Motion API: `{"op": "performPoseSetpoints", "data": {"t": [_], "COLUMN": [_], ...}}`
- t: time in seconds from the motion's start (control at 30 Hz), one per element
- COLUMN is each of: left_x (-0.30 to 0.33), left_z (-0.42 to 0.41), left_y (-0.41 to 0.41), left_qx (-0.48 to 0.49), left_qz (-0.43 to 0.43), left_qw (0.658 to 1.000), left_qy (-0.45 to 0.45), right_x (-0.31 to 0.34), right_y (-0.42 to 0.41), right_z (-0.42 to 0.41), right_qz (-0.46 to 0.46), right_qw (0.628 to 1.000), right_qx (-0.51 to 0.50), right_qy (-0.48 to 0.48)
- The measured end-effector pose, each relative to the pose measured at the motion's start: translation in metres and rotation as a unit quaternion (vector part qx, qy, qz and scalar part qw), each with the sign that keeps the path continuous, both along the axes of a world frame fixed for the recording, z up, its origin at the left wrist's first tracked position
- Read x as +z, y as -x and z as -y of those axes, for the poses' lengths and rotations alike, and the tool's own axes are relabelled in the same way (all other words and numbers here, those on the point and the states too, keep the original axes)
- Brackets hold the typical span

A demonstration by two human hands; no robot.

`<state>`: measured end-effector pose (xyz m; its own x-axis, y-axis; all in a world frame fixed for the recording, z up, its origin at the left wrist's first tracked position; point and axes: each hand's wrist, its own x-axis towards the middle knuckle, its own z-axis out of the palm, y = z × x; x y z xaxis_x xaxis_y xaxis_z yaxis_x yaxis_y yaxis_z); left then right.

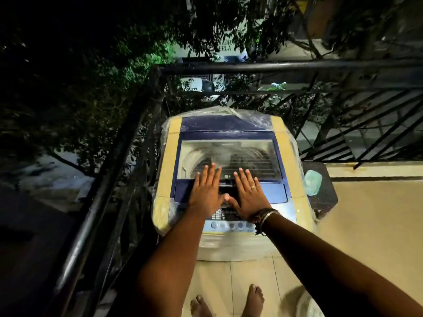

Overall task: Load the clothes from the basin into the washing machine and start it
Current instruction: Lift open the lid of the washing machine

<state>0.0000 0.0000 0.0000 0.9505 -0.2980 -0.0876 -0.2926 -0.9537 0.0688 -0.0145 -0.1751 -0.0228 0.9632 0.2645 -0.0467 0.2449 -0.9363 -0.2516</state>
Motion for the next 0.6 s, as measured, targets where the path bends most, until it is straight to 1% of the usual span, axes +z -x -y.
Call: {"op": "performPoseSetpoints", "data": {"t": [0.07,0.13,0.2,0.3,0.37,0.43,0.5,0.6], "left_x": [-0.01,-0.023,-0.03,-0.03,-0.023,-0.013,0.0,0.03], "left_z": [0.001,0.001,0.003,0.006,0.009,0.01,0.005,-0.005], "left_y": [0.012,0.027,0.038,0.038,0.03,0.022,0.015,0.005], "left_qx": [0.005,-0.006,-0.017,-0.003,0.001,-0.015,-0.032,-0.062], "left_qz": [-0.04,-0.031,-0.02,-0.02,-0.041,-0.063,-0.062,-0.042], "left_qw": [0.999,0.999,0.999,1.0,0.999,0.998,0.997,0.997], "left_qy": [0.016,-0.007,-0.019,-0.016,-0.012,-0.022,-0.014,0.001], "right_x": [-0.014,-0.023,-0.029,-0.024,-0.011,0.005,0.023,0.052], "right_y": [0.007,0.019,0.029,0.036,0.031,0.022,0.015,0.0], "right_z": [0.002,0.002,0.001,0.005,0.006,0.004,0.003,0.008], "right_qz": [-0.044,-0.056,-0.05,-0.036,-0.032,-0.052,-0.067,-0.05], "right_qw": [0.999,0.998,0.998,0.999,0.999,0.998,0.997,0.995], "right_qx": [0.014,0.016,0.019,0.009,0.009,0.019,0.019,0.036], "right_qy": [0.006,0.018,0.027,0.032,0.034,0.035,0.035,0.074]}}
